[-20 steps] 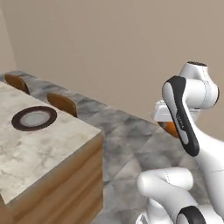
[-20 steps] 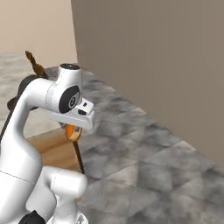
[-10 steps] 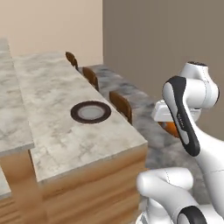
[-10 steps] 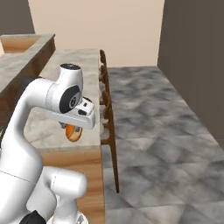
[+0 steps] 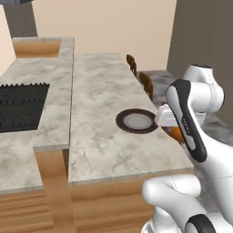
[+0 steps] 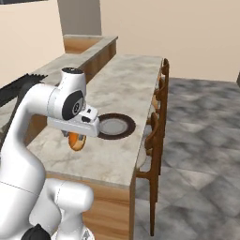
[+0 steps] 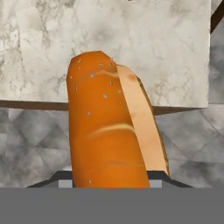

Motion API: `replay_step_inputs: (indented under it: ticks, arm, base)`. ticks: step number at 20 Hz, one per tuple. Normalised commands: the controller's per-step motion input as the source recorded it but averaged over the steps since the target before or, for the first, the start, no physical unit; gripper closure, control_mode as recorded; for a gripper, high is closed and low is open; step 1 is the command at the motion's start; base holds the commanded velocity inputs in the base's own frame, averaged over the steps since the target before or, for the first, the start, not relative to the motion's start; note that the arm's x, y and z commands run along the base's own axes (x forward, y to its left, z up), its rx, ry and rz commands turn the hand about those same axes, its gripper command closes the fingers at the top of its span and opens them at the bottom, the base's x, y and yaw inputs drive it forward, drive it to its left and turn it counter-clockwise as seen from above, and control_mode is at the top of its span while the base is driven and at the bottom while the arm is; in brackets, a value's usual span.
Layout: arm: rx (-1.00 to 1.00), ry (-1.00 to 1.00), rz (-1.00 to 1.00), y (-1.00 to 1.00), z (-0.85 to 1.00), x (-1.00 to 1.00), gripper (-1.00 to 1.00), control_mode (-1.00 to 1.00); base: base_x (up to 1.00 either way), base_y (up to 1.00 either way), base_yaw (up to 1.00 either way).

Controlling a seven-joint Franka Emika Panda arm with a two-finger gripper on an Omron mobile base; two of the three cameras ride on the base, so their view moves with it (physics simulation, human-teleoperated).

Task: Move the hot dog bun to the plate on the dining table and place the condiment next to that plate. Then navigate to the fridge and take the sausage and place it on the plate as well.

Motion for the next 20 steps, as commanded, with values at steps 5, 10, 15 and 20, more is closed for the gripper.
replay_step_inputs:
  ticks: [5, 10, 15, 20]
  arm:
    - [0.0, 0.0, 0.0, 0.0, 0.0, 0.0, 1.0, 1.0]
    - [0.0, 0.05, 0.0, -0.04, 0.0, 0.33, 1.0, -1.0]
    - [0.0, 0.11, 0.0, -0.22, 0.0, 1.0, 1.0, -1.0]
    - [0.0, 0.09, 0.03, -0.07, -0.21, 1.0, 1.0, -1.0]
  base:
    - [0.46, -0.17, 0.0]
    - [0.29, -0.03, 0.0]
    - [0.0, 0.0, 0.0]
    - [0.0, 0.0, 0.0]
